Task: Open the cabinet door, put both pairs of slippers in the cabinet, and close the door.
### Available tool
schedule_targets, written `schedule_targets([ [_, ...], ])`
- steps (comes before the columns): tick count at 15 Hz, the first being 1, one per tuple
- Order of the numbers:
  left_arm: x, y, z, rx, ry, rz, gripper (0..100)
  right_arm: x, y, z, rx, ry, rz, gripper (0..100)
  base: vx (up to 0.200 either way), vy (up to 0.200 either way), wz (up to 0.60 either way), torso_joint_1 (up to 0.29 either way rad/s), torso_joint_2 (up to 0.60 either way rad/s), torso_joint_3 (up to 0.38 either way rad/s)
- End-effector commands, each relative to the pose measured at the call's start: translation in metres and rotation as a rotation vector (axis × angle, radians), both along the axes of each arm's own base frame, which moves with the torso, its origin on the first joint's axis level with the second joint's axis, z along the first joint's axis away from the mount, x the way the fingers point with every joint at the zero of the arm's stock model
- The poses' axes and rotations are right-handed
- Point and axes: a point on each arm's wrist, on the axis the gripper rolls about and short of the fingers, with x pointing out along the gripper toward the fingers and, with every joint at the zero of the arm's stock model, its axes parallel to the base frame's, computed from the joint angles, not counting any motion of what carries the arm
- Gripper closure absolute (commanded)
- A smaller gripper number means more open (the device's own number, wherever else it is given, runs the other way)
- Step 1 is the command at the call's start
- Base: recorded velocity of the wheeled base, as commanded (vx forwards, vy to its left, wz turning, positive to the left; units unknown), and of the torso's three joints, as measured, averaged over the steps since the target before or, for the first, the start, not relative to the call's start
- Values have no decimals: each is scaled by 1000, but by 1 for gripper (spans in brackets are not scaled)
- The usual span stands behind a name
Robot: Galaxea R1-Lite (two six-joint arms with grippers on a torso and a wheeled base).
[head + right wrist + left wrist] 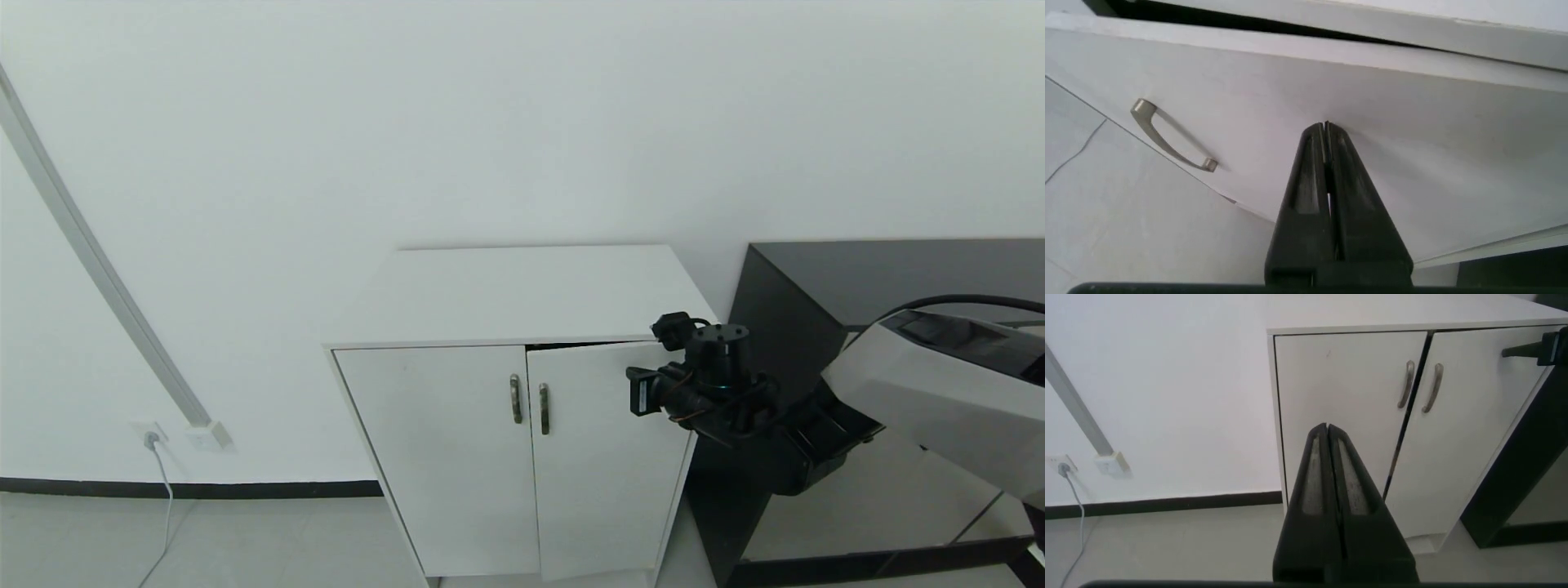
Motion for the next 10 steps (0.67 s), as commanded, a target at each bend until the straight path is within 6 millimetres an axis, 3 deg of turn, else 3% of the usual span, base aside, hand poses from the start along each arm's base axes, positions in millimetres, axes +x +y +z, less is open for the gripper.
schedule_targets([
  [1, 0, 0, 0, 0, 1, 0, 100, 3, -2, -5, -4, 7, -6, 100, 0, 0, 0, 0, 0, 0],
  [10, 0, 0, 0, -1, 3, 2, 100, 12, -9, -8, -3, 6, -32, 100, 0, 0, 0, 0, 0, 0],
])
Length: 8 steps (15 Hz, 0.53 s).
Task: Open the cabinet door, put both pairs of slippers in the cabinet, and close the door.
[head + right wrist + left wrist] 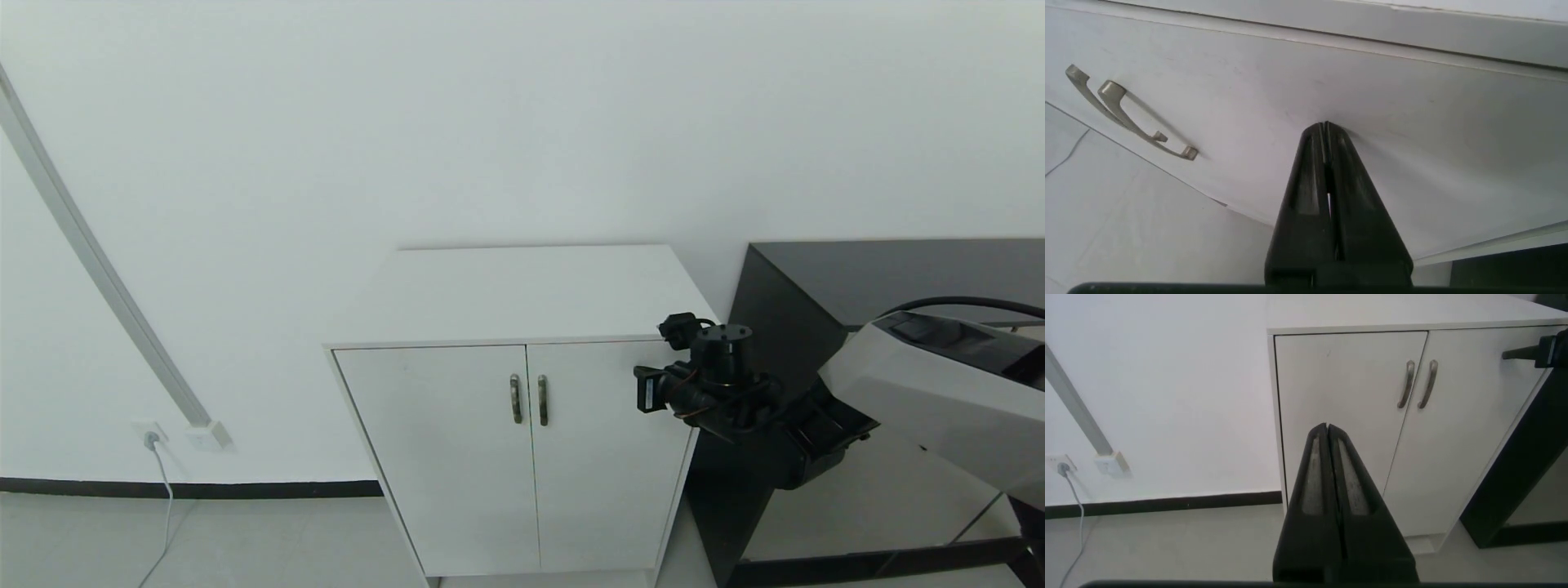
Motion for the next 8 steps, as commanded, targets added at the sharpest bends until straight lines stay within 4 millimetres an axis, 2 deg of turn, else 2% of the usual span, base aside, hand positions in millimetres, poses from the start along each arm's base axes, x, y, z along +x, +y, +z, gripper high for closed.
schedule_targets([
  [1, 0, 0, 0, 0, 3, 1, 100, 0, 0, -1, 0, 1, -1, 100, 0, 0, 0, 0, 0, 0],
  [8, 0, 0, 0, 0, 1, 1, 100, 4, -1, -1, 3, -5, -6, 100, 0, 0, 0, 0, 0, 0],
])
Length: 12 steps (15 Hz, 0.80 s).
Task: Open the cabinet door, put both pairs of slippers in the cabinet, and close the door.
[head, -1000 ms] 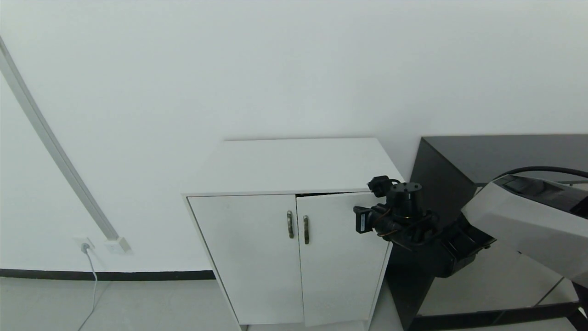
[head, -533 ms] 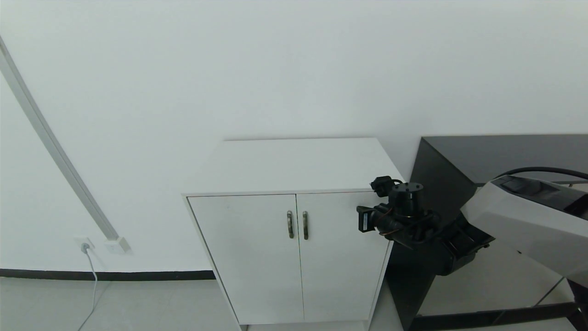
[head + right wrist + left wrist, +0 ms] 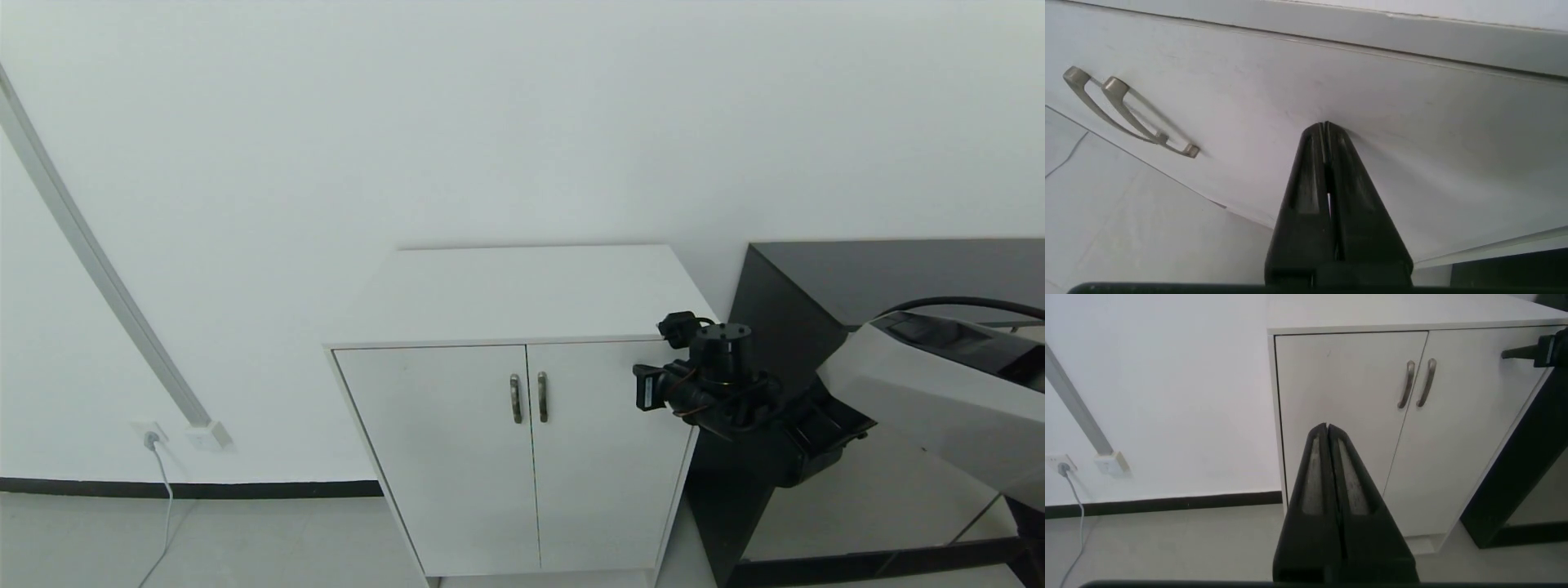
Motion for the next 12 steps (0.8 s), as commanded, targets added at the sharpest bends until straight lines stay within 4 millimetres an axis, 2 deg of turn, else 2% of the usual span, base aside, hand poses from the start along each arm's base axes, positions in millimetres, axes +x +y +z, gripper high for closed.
schedule_targets([
  [1, 0, 0, 0, 0, 1, 0, 100, 1, -1, -1, 0, 1, -4, 100, 0, 0, 0, 0, 0, 0],
  [7, 0, 0, 0, -3, 1, 0, 100, -1, -2, 1, 0, -1, -4, 100, 0, 0, 0, 0, 0, 0],
  [12, 0, 0, 0, -3, 3, -2, 100, -23, -13, 28, 8, -17, -12, 100, 0, 0, 0, 0, 0, 0],
])
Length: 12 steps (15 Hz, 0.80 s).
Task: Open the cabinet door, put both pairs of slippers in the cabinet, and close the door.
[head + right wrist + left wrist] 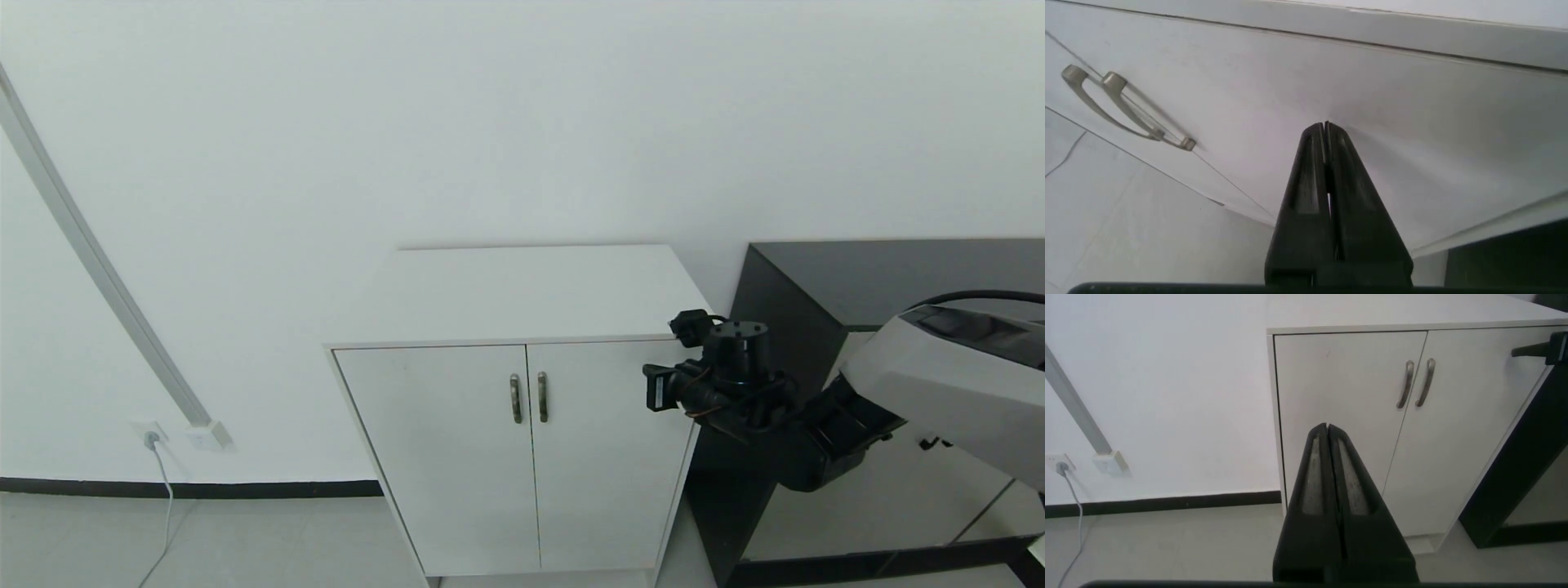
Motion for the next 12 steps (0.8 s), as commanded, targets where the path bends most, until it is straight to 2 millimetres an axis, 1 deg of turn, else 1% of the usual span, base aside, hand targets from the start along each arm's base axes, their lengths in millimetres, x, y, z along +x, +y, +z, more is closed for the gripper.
schedule_targets([
  [1, 0, 0, 0, -1, 1, 2, 100, -17, -11, 24, 9, -26, -18, 100, 0, 0, 0, 0, 0, 0],
  [3, 0, 0, 0, -1, 2, 0, 100, -34, -27, 42, 10, -40, -56, 100, 0, 0, 0, 0, 0, 0],
  [4, 0, 0, 0, -1, 1, 0, 100, -51, -45, 55, 12, -47, -85, 100, 0, 0, 0, 0, 0, 0],
  [6, 0, 0, 0, 1, 2, 0, 100, -76, -73, 66, 3, -46, -146, 100, 0, 0, 0, 0, 0, 0],
  [8, 0, 0, 0, 1, 1, 0, 100, -109, -106, 75, -3, -49, -216, 100, 0, 0, 0, 0, 0, 0],
  [9, 0, 0, 0, 1, 1, 0, 100, -126, -119, 78, -4, -52, -245, 100, 0, 0, 0, 0, 0, 0],
  [10, 0, 0, 0, 1, 1, 0, 100, -133, -124, 80, -7, -58, -256, 100, 0, 0, 0, 0, 0, 0],
  [11, 0, 0, 0, 1, 1, 0, 100, -160, -143, 81, -31, -56, -303, 100, 0, 0, 0, 0, 0, 0],
  [12, 0, 0, 0, 1, 2, 0, 100, -176, -152, 83, -40, -55, -330, 100, 0, 0, 0, 0, 0, 0],
])
